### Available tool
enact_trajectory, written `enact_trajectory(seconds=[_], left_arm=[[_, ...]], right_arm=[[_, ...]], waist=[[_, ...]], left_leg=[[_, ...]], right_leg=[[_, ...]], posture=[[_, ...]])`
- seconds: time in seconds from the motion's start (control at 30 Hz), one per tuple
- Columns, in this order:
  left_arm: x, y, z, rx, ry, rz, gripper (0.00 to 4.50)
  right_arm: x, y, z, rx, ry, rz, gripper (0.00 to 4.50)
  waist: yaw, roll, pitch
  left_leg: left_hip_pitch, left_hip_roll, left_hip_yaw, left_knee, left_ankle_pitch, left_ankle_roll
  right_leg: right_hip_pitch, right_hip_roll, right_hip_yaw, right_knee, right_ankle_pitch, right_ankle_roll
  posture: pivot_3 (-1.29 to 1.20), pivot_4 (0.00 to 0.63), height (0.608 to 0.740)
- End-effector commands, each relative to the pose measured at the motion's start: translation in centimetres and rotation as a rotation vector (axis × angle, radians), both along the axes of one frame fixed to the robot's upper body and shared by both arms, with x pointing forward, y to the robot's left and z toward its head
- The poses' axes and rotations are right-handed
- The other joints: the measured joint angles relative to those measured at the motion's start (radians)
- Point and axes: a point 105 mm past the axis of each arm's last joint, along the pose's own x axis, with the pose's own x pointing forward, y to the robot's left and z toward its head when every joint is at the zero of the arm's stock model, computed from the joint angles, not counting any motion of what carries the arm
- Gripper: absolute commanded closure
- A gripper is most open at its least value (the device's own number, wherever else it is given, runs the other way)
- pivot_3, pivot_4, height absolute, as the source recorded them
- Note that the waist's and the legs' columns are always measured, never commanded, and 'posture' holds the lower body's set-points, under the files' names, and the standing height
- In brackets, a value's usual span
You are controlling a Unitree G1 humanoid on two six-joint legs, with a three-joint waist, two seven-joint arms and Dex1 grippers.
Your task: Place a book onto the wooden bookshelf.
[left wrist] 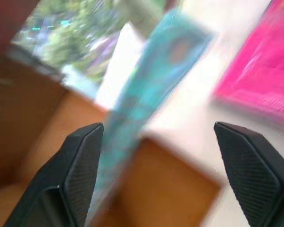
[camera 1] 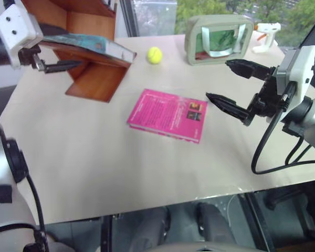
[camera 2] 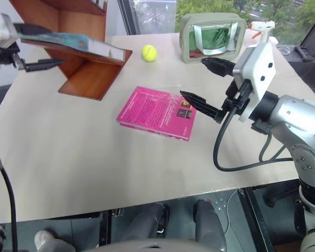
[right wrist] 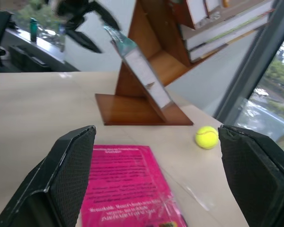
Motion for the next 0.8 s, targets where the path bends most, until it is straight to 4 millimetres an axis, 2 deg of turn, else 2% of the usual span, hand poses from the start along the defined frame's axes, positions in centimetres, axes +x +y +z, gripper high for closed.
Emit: enact_trajectory(seconds=[0.03,0.13,0.17,0.23,0.3,0.33,0.37,0.47,0.5,0.57,0.67,0.8], left_arm=[[-4.6,-5.2,2.4,-0.216,0.019,-0.153,0.6],[-7.0,-9.3,-0.3,-0.38,0.192,-0.251,1.42],[-7.5,-10.4,-1.2,-0.425,0.242,-0.271,1.88],[-7.1,-12.4,-4.0,-0.474,0.307,-0.253,2.85],[-4.8,-14.0,-5.4,-0.594,0.24,-0.173,3.74],[-3.0,-14.3,-5.6,-0.662,0.179,-0.086,4.23],[-1.2,-14.4,-6.0,-0.697,0.104,0.006,4.48],[3.8,-14.5,-6.9,-0.804,-0.061,0.249,4.48],[5.0,-15.2,-6.9,-0.808,-0.112,0.285,4.48],[7.2,-14.7,-7.2,-0.841,-0.189,0.454,4.48],[8.4,-13.2,-7.3,-0.907,-0.252,0.605,4.48],[8.2,-13.8,-7.1,-0.967,-0.234,0.558,4.48]], right_arm=[[-0.4,-0.8,2.0,0.012,-0.062,0.012,0.26],[-0.2,-1.1,2.3,-0.014,-0.06,0.013,0.26],[-0.2,-1.1,2.5,-0.019,-0.06,0.017,0.26],[-0.4,-1.0,2.6,-0.036,-0.061,0.018,0.26],[-0.6,-1.2,2.7,-0.051,-0.058,0.005,0.26],[-0.7,-1.3,2.6,-0.059,-0.054,-0.006,0.26],[-0.8,-1.4,2.6,-0.066,-0.051,-0.017,0.26],[-1.2,-1.7,2.4,-0.071,-0.04,-0.048,0.26],[-1.4,-1.8,2.4,-0.068,-0.036,-0.056,0.26],[-1.6,-1.9,2.3,-0.066,-0.028,-0.069,0.26],[-1.8,-1.9,2.2,-0.064,-0.022,-0.082,0.26],[-1.9,-1.9,2.1,-0.055,-0.009,-0.089,0.26]], waist=[[0.0,-0.001,0.001],[0.006,0.001,0.001],[0.009,0.003,0.0],[0.015,0.004,0.0],[0.033,0.007,-0.001],[0.039,0.007,-0.001],[0.048,0.006,-0.001],[0.065,0.004,-0.001],[0.069,0.004,-0.001],[0.077,0.004,-0.002],[0.074,0.003,-0.002],[0.063,0.003,-0.002]], left_leg=[[0.0,0.001,0.0,0.0,0.0,0.0],[0.0,0.001,0.001,0.0,0.0,0.0],[0.001,0.001,0.001,-0.001,0.0,0.0],[0.005,0.001,0.001,-0.001,0.0,-0.001],[0.011,0.001,0.003,-0.004,0.0,-0.001],[0.017,0.001,0.004,-0.006,0.0,-0.001],[0.019,0.001,0.004,-0.006,0.0,-0.001],[0.022,0.001,0.003,-0.006,0.0,-0.001],[0.022,0.001,0.003,-0.006,0.0,-0.001],[0.021,0.0,0.003,-0.006,0.0,-0.001],[0.018,0.0,0.005,-0.005,0.0,0.0],[0.01,0.0,0.006,-0.006,0.0,0.0]], right_leg=[[0.0,0.001,0.0,-0.001,0.0,0.0],[0.0,0.001,0.001,-0.001,0.0,0.0],[0.0,0.001,0.001,-0.001,0.0,0.0],[0.004,0.0,0.001,0.0,0.0,0.0],[0.008,0.0,0.003,0.0,0.0,0.0],[0.015,0.0,0.003,-0.002,0.0,0.0],[0.016,0.0,0.003,-0.002,0.0,0.0],[0.021,0.0,0.001,-0.005,0.002,-0.002],[0.021,0.0,0.002,-0.005,0.002,-0.002],[0.02,-0.001,0.002,-0.006,0.003,-0.002],[0.017,-0.001,0.005,-0.006,0.003,-0.001],[0.008,-0.001,0.006,-0.005,0.003,-0.001]], posture=[[0.0,0.15,0.74],[0.0,0.15,0.74],[0.0,0.15,0.74],[0.0,0.15,0.74],[0.0,0.15,0.74],[0.0,0.15,0.74],[0.0,0.15,0.74],[0.0,0.15,0.74],[0.0,0.15,0.74],[0.0,0.15,0.74],[0.0,0.15,0.74],[0.0,0.15,0.74]])
